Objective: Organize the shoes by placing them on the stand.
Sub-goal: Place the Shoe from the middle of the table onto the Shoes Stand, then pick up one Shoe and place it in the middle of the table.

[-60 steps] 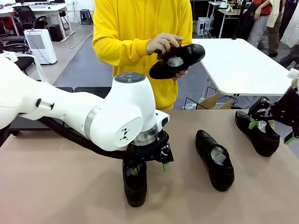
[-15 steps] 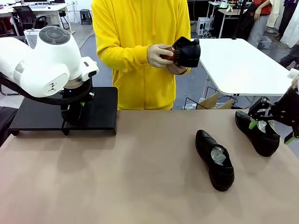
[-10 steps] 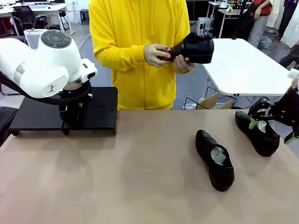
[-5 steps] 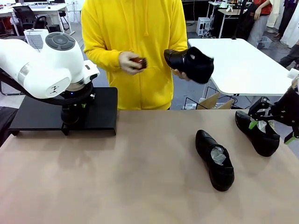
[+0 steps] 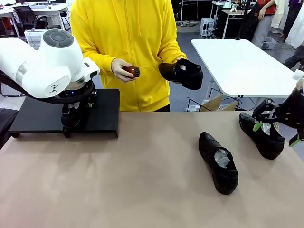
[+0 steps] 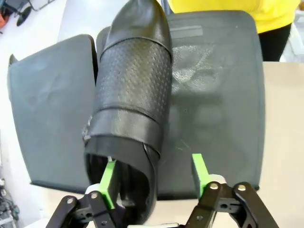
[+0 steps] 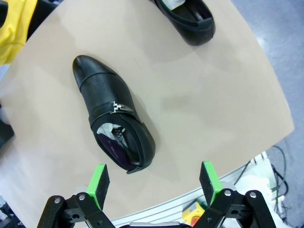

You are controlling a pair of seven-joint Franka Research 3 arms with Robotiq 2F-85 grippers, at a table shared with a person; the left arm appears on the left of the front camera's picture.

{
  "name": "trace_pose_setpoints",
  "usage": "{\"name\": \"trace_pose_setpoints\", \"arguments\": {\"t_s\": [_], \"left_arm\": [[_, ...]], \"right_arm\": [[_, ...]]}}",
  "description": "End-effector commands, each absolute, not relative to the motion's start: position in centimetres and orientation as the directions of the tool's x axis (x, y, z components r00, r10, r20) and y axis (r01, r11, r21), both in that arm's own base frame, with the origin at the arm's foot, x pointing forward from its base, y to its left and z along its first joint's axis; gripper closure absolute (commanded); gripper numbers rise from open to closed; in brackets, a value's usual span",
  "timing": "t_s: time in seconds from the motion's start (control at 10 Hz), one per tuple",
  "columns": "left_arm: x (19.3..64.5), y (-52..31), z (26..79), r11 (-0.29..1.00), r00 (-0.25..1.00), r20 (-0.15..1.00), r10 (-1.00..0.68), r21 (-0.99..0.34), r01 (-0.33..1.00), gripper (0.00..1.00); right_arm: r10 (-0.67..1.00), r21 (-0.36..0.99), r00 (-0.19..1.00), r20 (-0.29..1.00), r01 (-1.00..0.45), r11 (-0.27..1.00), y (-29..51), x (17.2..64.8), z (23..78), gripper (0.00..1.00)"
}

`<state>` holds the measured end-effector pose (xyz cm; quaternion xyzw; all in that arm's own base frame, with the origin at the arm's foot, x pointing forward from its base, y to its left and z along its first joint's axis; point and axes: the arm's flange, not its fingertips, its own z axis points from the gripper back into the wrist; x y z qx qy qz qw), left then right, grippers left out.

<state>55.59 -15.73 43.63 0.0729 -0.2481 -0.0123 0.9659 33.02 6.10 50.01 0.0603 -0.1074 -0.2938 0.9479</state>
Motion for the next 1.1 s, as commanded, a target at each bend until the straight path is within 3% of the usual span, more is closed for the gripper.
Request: {"name": "trace_pose_setpoints", "arguments": {"t_s": [0.0,0.9,1.0], "left_arm": [[56.4,-15.5,43.1,0.984,0.873,0.479,-0.093,0.178,0.007,0.0],[56.1,-15.6,42.9,0.986,0.88,0.469,-0.081,0.165,0.003,0.0],[52.5,-16.8,45.3,0.994,0.9,0.43,-0.071,0.103,0.029,0.0]], "right_arm": [[-0.566,0.189,0.807,0.169,0.537,0.822,6.2,33.2,50.0,0.0],[-0.566,0.189,0.807,0.169,0.537,0.822,6.2,33.2,50.0,0.0],[-0.566,0.189,0.807,0.169,0.537,0.822,6.2,33.2,50.0,0.0]]}}
